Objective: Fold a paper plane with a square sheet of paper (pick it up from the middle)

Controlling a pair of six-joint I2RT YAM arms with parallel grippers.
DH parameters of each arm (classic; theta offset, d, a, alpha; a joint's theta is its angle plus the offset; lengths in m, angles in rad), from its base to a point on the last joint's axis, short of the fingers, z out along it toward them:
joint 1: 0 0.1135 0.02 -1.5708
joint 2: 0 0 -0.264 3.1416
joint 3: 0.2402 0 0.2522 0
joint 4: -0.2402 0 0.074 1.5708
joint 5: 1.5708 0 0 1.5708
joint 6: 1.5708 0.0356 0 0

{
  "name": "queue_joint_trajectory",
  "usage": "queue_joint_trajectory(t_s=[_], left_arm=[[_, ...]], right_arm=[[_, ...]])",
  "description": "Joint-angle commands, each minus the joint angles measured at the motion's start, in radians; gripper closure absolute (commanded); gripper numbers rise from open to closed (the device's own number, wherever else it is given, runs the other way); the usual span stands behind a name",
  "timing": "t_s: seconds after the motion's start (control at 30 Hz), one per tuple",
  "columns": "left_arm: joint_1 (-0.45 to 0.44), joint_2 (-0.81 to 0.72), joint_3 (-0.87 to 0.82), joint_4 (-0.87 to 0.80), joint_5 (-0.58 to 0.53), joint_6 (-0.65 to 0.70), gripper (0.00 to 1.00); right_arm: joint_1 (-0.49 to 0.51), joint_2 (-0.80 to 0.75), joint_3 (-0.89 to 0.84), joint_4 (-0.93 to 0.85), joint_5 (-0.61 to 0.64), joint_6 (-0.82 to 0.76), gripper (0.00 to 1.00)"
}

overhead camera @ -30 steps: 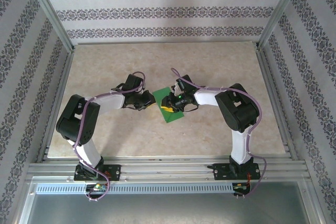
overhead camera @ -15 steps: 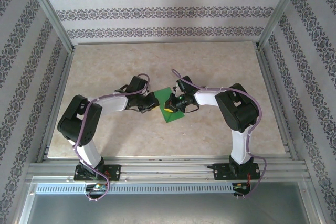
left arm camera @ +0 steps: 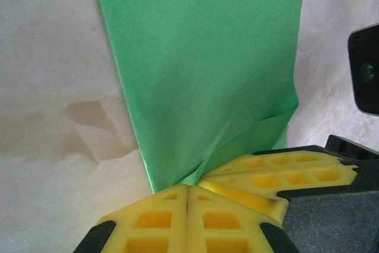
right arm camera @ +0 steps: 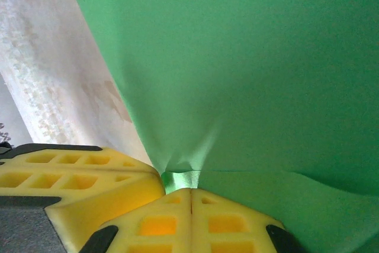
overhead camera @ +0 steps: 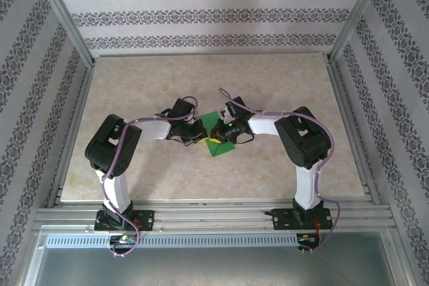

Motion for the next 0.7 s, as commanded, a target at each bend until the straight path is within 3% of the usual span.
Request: queue_joint_trajectory(t_s=[0.0, 0.67], left_arm=[[-0.009, 0.014, 0.03, 0.025, 0.013, -0.007, 1.0], [-0.01, 0.044, 0.068, -0.115, -0.029, 0.068, 1.0]], right_arm=[[0.0, 0.046, -0.022, -0.094, 0.061, -0.015, 0.97], [-0.001, 0.054, -0.017, -0.094, 0.057, -0.01, 0.97]])
